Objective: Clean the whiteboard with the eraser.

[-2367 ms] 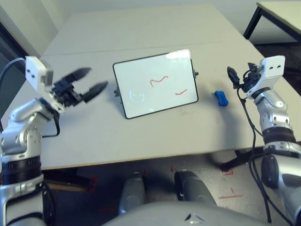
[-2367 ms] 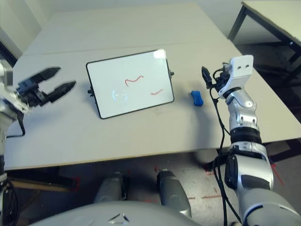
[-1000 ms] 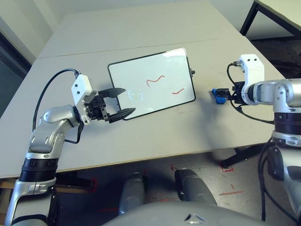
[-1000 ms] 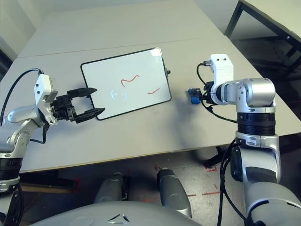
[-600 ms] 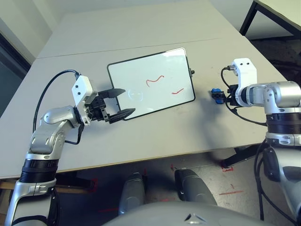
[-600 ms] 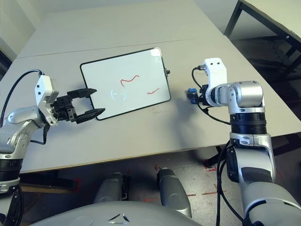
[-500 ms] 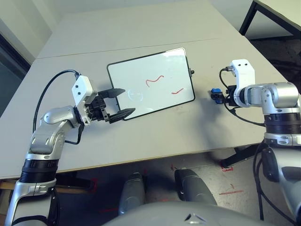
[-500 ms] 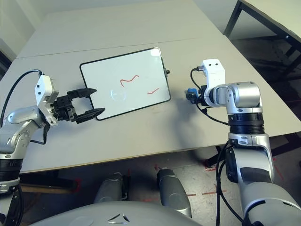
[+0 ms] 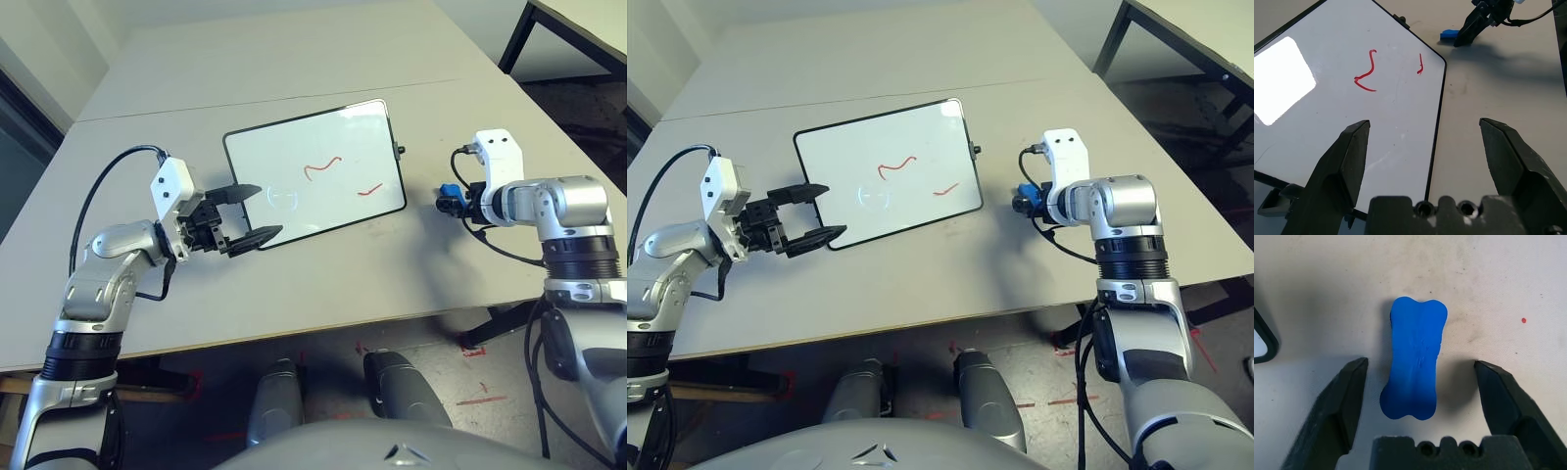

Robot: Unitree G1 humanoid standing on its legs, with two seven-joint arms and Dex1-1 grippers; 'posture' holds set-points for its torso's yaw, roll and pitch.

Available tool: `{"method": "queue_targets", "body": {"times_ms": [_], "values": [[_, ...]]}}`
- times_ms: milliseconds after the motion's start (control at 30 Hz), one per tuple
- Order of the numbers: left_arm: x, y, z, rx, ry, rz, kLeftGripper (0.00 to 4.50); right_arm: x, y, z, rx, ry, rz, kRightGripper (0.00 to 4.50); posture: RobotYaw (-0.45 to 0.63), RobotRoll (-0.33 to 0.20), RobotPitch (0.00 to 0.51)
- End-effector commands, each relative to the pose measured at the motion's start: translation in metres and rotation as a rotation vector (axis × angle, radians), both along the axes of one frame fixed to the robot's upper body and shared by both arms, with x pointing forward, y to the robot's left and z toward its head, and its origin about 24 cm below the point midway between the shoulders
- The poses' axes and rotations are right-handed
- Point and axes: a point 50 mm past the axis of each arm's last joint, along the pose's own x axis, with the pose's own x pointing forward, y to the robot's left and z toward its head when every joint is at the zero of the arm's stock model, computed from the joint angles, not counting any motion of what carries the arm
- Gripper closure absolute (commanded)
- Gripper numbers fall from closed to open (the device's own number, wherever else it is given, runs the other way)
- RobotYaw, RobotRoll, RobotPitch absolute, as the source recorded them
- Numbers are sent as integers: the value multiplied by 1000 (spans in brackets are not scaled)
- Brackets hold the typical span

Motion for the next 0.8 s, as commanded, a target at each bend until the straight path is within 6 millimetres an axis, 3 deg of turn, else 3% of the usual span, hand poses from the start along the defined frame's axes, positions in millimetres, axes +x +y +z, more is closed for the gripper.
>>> {"method": "queue_targets", "body": {"times_ms": [33,200,300,800], "values": [[-1,-4,0,16,-14,-16,0,-4,1,-12,1,48,19,1383,-118,0,93],[0,-5,0,18,-13,-18,0,-2,0,-15,-37,20,57,3208,-118,0,92],[0,-5,-1,18,-13,-17,0,-2,-1,-17,-57,7,75,4014,-118,0,91],[2,-7,-3,20,-13,-17,0,0,7,-3,-376,-173,421,4173,-119,0,85]]}}
